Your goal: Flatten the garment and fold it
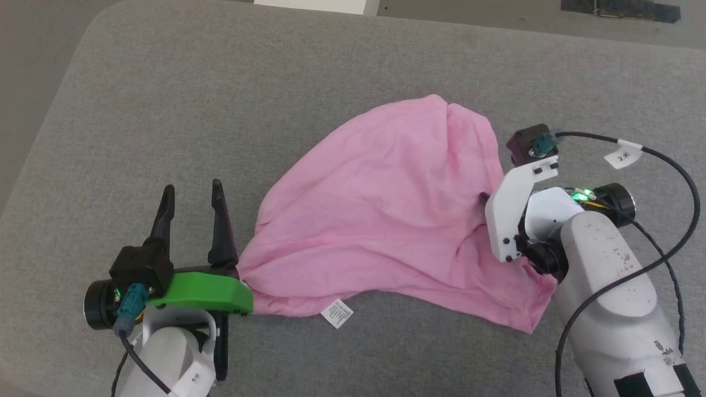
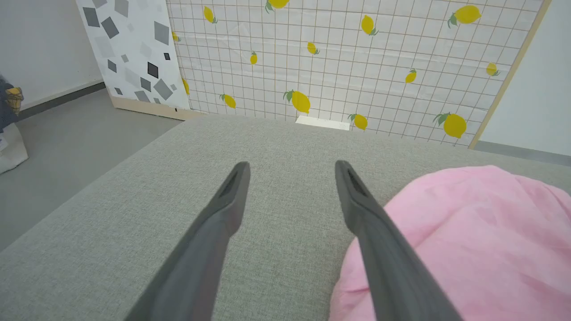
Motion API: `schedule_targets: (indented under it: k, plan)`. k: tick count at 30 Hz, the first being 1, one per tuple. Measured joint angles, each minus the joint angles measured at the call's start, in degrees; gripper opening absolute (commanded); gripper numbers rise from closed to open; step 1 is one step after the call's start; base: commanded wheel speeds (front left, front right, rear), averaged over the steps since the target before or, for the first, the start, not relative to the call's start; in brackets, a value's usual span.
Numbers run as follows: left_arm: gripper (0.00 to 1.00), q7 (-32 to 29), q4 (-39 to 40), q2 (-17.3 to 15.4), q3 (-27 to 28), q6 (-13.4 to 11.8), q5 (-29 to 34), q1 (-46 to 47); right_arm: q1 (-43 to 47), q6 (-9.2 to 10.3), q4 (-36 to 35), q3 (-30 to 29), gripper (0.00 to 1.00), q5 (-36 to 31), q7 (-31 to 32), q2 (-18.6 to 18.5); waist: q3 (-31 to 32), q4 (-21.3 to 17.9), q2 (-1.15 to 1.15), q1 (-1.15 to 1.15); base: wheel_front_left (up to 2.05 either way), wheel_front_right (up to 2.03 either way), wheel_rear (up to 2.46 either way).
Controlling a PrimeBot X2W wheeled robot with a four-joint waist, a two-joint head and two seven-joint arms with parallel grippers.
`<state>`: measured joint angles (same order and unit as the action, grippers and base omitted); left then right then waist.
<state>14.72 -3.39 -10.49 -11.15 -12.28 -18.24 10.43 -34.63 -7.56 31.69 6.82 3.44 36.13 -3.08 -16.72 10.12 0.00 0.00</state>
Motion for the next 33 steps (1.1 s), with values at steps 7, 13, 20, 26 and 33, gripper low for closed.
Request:
schedule_targets:
  k: [7, 13, 20, 26, 33]
  plan:
    - [1.00, 0.00, -0.45, 1.02, 2.09, 1.51, 1.63, 0.02, 0.55, 0.00, -3.61, -7.71, 0.00, 3.39, -8.60, -0.04, 2.16, -1.95, 0.00, 0.00, 0.00, 0.00, 0.00]
    - [1.00, 0.01, -1.83, 1.54, 3.08, 3.00, 1.60, -1.32, 8.04, 0.00, -16.25, -18.13, 0.00, 3.72, -14.16, -0.10, 5.41, -3.96, 0.00, 0.00, 0.00, 0.00, 0.00]
    - [1.00, 0.01, -3.63, 1.65, 3.23, 3.96, 1.30, -3.85, 27.77, 0.00, -24.28, -21.16, 0.00, 7.20, -7.51, 0.04, 8.68, -6.51, 0.00, 0.00, 0.00, 0.00, 0.00]
    - [1.00, -0.15, -5.16, 1.74, 3.31, 4.17, 0.38, -5.08, 36.00, 0.00, -24.63, -18.14, 1.00, 14.35, -5.91, 0.25, 10.27, -8.83, 0.00, 0.00, 0.00, 0.00, 0.00]
    - [1.00, -5.65, -6.03, 1.53, 2.37, 5.48, -1.52, -4.67, 34.99, -0.01, -24.72, -21.15, 1.00, 17.52, -11.76, 0.27, 10.87, -11.98, 0.00, 0.00, 0.00, 0.00, 0.00]
